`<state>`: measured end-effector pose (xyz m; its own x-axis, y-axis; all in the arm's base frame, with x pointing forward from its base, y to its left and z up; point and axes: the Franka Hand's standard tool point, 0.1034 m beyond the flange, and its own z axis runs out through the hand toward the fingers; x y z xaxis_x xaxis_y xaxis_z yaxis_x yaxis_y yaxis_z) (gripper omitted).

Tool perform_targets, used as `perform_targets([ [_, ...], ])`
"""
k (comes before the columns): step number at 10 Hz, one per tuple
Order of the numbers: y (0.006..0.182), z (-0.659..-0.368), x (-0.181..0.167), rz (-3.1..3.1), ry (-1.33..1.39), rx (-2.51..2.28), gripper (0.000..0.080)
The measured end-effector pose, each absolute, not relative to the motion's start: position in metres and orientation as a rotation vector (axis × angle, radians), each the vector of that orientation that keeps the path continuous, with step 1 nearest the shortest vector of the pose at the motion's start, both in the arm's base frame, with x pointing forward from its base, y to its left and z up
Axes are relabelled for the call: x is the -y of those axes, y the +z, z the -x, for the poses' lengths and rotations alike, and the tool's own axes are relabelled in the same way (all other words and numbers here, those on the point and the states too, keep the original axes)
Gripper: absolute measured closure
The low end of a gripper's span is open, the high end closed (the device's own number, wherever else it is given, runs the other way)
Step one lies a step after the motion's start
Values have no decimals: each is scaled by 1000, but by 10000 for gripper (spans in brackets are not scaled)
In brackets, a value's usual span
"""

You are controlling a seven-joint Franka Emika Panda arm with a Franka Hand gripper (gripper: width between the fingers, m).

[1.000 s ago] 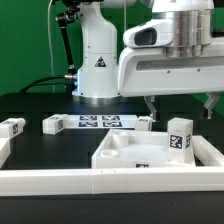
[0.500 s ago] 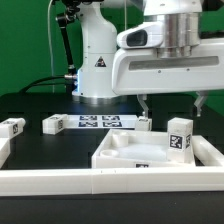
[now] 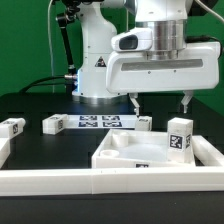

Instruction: Assemble square table

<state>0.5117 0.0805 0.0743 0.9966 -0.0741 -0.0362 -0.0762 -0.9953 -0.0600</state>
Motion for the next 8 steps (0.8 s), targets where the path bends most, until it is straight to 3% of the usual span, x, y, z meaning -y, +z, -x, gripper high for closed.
perform_targets([
  [8,56,-444,-61,3053,184,-251,150],
])
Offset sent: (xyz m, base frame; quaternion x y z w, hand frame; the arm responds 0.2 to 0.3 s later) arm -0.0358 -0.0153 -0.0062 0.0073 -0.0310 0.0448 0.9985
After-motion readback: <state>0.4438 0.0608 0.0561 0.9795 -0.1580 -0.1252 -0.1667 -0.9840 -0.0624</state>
